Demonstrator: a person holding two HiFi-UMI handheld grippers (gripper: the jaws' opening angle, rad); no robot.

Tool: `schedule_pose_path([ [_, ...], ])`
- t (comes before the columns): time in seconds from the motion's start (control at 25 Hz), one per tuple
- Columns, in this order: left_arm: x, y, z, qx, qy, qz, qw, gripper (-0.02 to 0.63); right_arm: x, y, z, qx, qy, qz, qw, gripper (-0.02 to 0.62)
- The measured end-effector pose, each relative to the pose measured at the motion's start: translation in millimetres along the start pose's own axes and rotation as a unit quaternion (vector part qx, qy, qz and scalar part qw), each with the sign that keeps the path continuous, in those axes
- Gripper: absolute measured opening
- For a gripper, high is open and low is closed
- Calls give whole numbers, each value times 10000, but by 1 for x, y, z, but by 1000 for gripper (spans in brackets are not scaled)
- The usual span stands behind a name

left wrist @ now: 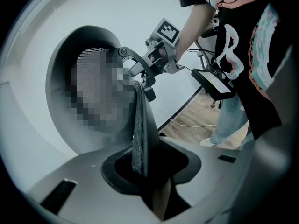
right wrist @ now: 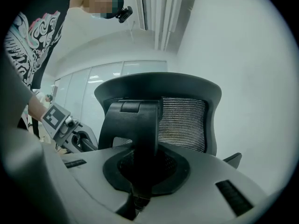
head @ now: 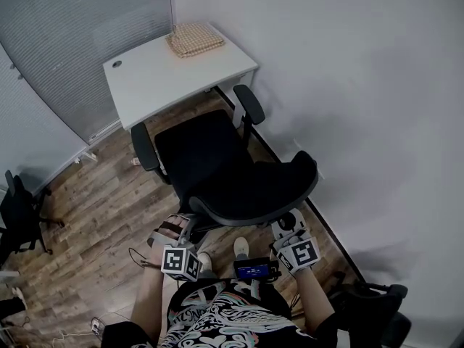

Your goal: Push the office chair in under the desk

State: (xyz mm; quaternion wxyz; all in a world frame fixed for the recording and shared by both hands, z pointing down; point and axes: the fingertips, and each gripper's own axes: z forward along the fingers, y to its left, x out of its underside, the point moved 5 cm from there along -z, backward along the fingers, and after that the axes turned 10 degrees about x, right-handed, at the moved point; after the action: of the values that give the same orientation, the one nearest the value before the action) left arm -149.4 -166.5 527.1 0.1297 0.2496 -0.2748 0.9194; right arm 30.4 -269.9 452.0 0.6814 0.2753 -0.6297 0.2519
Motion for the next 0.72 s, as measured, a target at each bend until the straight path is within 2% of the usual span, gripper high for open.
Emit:
schedule_pose_path([
  [0.72, -20, 24, 33, -164, 107, -276, 9994, 137, 5, -49, 31, -350, -22, 33, 9994, 46],
])
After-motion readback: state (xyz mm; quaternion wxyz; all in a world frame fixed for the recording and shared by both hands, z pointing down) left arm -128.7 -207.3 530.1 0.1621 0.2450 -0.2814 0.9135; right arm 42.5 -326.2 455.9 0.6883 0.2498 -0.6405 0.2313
